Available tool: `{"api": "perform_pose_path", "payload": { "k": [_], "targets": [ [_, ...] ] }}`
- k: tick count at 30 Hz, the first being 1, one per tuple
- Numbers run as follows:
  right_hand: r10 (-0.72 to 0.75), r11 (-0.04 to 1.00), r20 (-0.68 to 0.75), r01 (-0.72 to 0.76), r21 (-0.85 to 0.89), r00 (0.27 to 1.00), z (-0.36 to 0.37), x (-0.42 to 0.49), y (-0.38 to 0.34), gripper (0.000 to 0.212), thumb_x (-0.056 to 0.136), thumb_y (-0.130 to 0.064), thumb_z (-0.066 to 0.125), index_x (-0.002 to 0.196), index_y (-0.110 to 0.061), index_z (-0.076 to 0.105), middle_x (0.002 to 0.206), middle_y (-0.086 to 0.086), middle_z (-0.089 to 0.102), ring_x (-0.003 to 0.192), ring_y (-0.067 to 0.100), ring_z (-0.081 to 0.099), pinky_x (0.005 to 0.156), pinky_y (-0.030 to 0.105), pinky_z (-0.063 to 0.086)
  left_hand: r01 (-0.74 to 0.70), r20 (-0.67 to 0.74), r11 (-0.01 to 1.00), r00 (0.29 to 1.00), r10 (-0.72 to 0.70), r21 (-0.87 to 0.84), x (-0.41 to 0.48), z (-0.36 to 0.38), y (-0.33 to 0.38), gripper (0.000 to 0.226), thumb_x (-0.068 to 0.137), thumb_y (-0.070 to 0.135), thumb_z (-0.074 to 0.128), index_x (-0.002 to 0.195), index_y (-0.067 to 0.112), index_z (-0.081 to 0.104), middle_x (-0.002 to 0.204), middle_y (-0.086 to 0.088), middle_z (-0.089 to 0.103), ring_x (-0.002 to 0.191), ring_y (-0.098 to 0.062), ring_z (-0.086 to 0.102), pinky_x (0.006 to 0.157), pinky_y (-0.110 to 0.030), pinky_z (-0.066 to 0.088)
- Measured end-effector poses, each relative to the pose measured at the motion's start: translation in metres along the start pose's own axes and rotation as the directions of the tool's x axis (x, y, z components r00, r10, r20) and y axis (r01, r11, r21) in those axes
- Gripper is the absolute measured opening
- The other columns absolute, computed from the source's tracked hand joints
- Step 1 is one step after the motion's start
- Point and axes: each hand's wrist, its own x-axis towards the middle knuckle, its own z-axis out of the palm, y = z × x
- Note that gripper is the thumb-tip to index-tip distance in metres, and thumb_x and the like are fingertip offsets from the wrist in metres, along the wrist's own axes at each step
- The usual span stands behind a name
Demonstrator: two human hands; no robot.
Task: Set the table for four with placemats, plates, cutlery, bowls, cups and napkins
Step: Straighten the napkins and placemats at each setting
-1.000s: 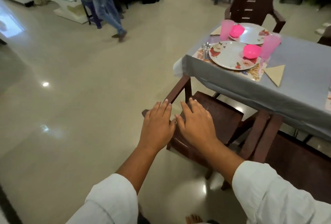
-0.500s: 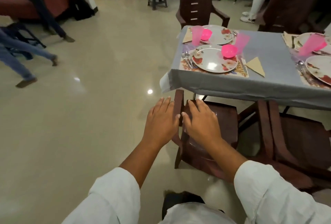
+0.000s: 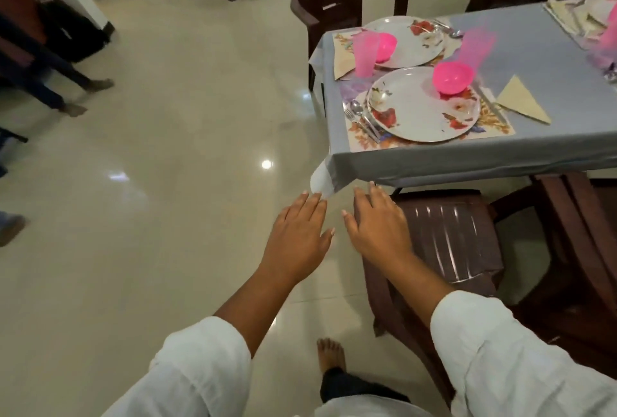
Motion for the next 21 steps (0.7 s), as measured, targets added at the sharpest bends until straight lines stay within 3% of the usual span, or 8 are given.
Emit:
{"api": "perform_pose_path", "payload": {
  "k": [6,13,17,21],
  "targets": [
    [0.138,0.990,-0.019,-0.138,-0.013,0.990,-0.002,0.078,-0.001,0.065,0.104,-0.053,0.037,0.159,-0.021,0.027,0.166,0.011,0.024,0.153,0.029,0.022,0.120,0.048,0.027,-0.132,0.055,0.991,0.990,0.132,-0.012,0.090,0.002,-0.029,0.064,0.105,0.049,0.035,0.160,0.018,0.021,0.167,-0.002,0.022,0.155,-0.020,0.014,0.125,-0.041,0.020],
    [0.264,0.964,-0.087,-0.264,0.003,0.961,0.007,0.157,0.003,0.055,0.103,-0.045,0.048,0.149,-0.015,0.042,0.154,0.012,0.043,0.142,0.029,0.041,0.108,0.043,0.044,-0.306,0.036,0.952,0.951,0.307,-0.032,0.205,0.008,-0.059,0.057,0.105,0.037,0.047,0.156,0.016,0.034,0.163,-0.005,0.033,0.151,-0.021,0.027,0.123,-0.036,0.023],
    [0.363,0.931,-0.110,-0.364,0.013,0.925,0.021,0.212,0.005,0.038,0.104,-0.028,0.053,0.139,-0.014,0.052,0.138,0.008,0.057,0.123,0.023,0.056,0.098,0.032,0.051,-0.438,0.120,0.899,0.891,0.437,-0.022,0.300,0.015,-0.081,0.058,0.104,0.037,0.049,0.156,0.016,0.033,0.162,-0.005,0.034,0.150,-0.022,0.029,0.122,-0.036,0.024],
    [0.422,0.904,-0.053,-0.425,-0.045,0.905,0.032,0.247,0.004,0.034,0.102,-0.021,0.056,0.136,-0.018,0.056,0.137,0.005,0.059,0.120,0.021,0.056,0.100,0.032,0.049,-0.587,0.207,0.809,0.793,0.573,0.008,0.369,0.027,-0.094,0.058,0.103,0.033,0.052,0.156,0.018,0.034,0.161,-0.004,0.036,0.149,-0.022,0.032,0.120,-0.036,0.030]
  ]
}}
